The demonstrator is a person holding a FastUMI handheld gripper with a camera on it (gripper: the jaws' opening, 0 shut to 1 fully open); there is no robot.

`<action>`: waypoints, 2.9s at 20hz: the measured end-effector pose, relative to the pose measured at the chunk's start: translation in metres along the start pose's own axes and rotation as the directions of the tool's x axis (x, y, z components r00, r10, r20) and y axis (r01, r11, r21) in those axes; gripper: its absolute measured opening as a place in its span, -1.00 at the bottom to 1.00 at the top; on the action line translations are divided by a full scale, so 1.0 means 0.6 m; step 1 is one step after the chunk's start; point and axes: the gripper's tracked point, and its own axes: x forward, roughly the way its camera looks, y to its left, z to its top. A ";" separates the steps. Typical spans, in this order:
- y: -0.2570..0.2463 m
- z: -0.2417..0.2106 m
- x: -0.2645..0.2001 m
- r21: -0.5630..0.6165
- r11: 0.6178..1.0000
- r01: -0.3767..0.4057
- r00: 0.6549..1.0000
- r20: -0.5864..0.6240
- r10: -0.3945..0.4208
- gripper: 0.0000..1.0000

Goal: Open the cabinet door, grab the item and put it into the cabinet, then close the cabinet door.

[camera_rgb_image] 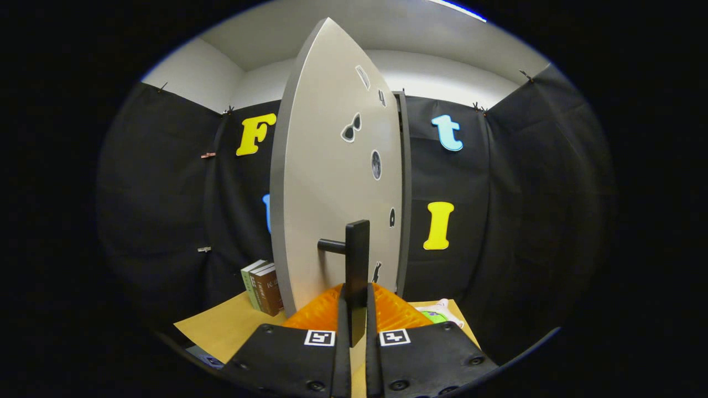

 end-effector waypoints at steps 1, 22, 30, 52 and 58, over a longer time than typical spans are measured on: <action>-0.003 -0.001 -0.002 0.011 1.000 0.013 1.000 0.000 -0.013 -0.72; -0.054 0.111 -0.026 -0.054 0.977 0.209 0.939 0.291 -0.184 -0.84; 0.096 0.048 0.010 -0.064 0.994 0.085 0.988 0.135 -0.076 -0.83; 0.132 -0.387 -0.027 0.045 0.979 0.200 0.748 -0.652 -0.123 0.96; 0.126 -0.505 -0.046 0.038 0.980 0.197 0.641 -0.761 -0.099 0.96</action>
